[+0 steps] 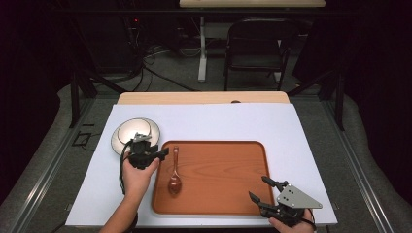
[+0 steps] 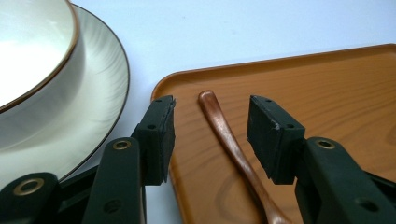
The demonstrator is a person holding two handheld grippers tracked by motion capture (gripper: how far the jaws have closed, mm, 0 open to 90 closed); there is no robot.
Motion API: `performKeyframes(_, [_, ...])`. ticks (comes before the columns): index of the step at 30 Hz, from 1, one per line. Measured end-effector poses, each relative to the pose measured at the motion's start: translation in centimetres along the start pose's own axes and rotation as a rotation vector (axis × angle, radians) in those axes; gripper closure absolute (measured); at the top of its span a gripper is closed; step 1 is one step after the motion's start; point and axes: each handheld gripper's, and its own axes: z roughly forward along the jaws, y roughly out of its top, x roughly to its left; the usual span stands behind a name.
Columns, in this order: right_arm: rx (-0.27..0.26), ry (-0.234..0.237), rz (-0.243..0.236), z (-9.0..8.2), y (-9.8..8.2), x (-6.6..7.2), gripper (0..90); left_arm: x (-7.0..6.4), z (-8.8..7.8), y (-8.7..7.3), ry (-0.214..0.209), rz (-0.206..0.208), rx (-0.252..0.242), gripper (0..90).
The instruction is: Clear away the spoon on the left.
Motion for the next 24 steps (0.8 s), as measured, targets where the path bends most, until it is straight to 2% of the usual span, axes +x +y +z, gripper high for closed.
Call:
performKeyframes(5, [0.002,0.0,0.001,0.0,0.0,0.0,34.1,0.5,-1.4,-1.0,-0.004,-0.004,-0.028,50.9])
performKeyframes(8, [0.006,0.0,0.002,0.1,0.0,0.0,34.1,1.0,-2.4,-2.1,-0.005,-0.001,-0.046,50.8])
performKeyframes(11, [0.006,-0.001,0.003,0.1,0.0,0.1,34.1,1.2,-2.9,-2.7,-0.006,0.011,-0.054,50.5])
performKeyframes(12, [0.007,-0.002,0.003,0.1,-0.1,0.1,34.1,1.4,-3.4,-3.2,0.001,0.035,-0.065,50.2])
performKeyframes(13, [0.007,-0.002,0.003,0.1,-0.1,0.1,34.1,1.4,-3.4,-3.2,0.001,0.035,-0.065,49.9])
performKeyframes(16, [0.009,-0.004,0.002,0.1,-0.1,0.0,34.1,1.6,-4.2,-4.4,0.01,0.078,-0.067,49.9])
performKeyframes(24, [0.015,-0.004,-0.003,0.3,-0.1,0.1,34.1,2.0,-5.4,-5.8,0.025,0.099,-0.073,49.9])
